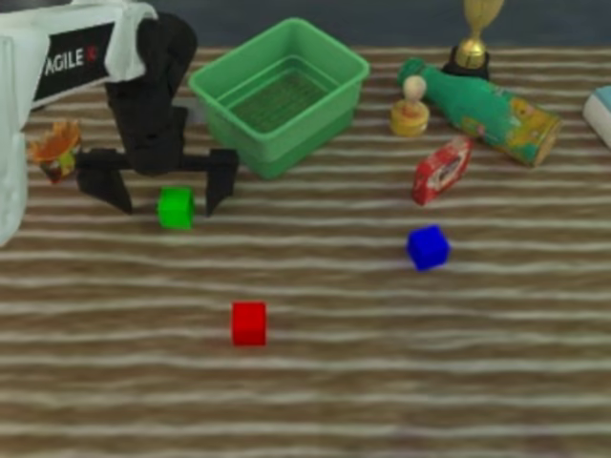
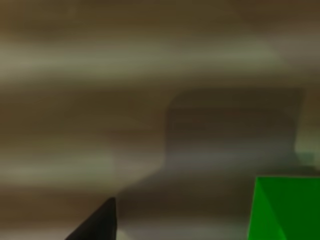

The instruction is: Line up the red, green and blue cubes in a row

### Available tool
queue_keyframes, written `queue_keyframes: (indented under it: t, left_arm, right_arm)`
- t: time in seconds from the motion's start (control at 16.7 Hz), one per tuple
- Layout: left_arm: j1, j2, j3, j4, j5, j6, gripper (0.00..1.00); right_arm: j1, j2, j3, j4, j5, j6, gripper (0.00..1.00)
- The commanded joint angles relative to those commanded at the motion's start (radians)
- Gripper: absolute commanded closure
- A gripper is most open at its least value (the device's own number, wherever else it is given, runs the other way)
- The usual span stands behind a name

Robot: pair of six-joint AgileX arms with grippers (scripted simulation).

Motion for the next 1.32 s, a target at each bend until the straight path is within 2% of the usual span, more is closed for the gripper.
queue_keyframes:
  t: [0.18, 0.96, 1.32]
  left_arm:
    - [0.0, 0.0, 0.0, 0.0, 0.0, 0.0, 0.0]
    - [0.0, 0.0, 0.0, 0.0, 0.0, 0.0, 0.98]
    - [0.0, 0.0, 0.0, 0.0, 0.0, 0.0, 1.0]
  right_arm:
    - [0.0, 0.0, 0.0, 0.0, 0.0, 0.0, 0.0]
    - [0.0, 0.0, 0.0, 0.0, 0.0, 0.0, 0.0]
    - [0.0, 0.0, 0.0, 0.0, 0.0, 0.0, 0.0]
